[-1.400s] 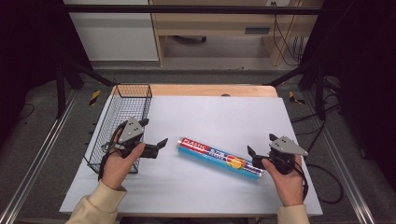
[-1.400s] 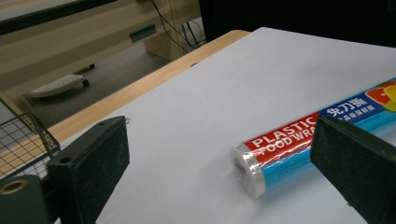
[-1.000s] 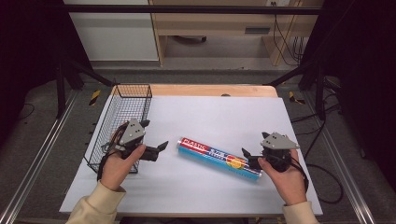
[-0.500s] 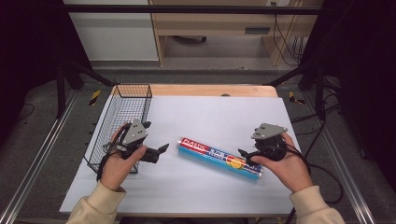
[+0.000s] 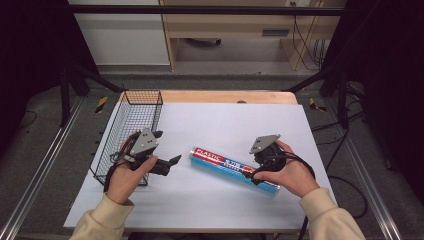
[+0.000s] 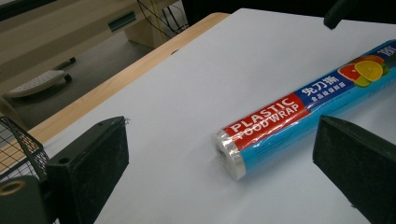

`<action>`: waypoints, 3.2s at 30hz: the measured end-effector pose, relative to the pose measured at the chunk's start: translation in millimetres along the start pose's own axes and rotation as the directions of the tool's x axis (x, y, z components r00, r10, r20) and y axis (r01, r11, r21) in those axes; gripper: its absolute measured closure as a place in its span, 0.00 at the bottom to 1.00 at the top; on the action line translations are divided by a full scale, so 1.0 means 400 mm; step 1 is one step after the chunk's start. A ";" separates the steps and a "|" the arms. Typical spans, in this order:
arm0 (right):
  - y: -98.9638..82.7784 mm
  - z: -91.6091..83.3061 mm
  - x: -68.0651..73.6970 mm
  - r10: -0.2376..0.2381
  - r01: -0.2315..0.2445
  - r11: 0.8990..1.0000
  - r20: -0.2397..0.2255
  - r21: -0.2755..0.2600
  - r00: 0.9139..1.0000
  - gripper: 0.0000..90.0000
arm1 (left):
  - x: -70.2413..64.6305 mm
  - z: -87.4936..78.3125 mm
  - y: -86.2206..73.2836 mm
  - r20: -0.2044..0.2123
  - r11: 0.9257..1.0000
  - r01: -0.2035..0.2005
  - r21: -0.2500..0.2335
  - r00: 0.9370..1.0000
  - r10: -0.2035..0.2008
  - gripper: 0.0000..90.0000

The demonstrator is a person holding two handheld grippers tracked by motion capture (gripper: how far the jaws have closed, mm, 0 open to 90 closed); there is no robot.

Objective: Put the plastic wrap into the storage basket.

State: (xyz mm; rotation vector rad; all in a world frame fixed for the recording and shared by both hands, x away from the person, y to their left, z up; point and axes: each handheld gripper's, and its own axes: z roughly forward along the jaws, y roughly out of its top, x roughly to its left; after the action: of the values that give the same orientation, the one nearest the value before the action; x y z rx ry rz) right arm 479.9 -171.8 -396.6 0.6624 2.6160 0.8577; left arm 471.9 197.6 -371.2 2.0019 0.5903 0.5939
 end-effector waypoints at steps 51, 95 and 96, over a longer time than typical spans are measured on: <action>0.084 -0.021 -0.057 -0.269 0.257 0.937 0.023 0.235 0.963 0.35 | -0.018 0.068 0.107 0.130 0.954 -0.291 0.067 0.951 0.280 0.04; 0.258 -0.112 0.007 -0.509 0.486 0.834 0.023 0.262 0.861 0.35 | -0.064 0.207 0.204 0.265 0.768 -0.614 0.183 0.783 0.562 0.14; 0.261 -0.112 0.009 -0.516 0.492 0.830 0.028 0.263 0.856 0.35 | -0.063 0.207 0.204 0.267 0.768 -0.614 0.182 0.783 0.562 0.15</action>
State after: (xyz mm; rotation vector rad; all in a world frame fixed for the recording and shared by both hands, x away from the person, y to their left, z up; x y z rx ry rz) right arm 492.3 -116.7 -298.0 0.0382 2.6314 0.3291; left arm 517.4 92.1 -340.6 2.4788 -0.1238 0.7006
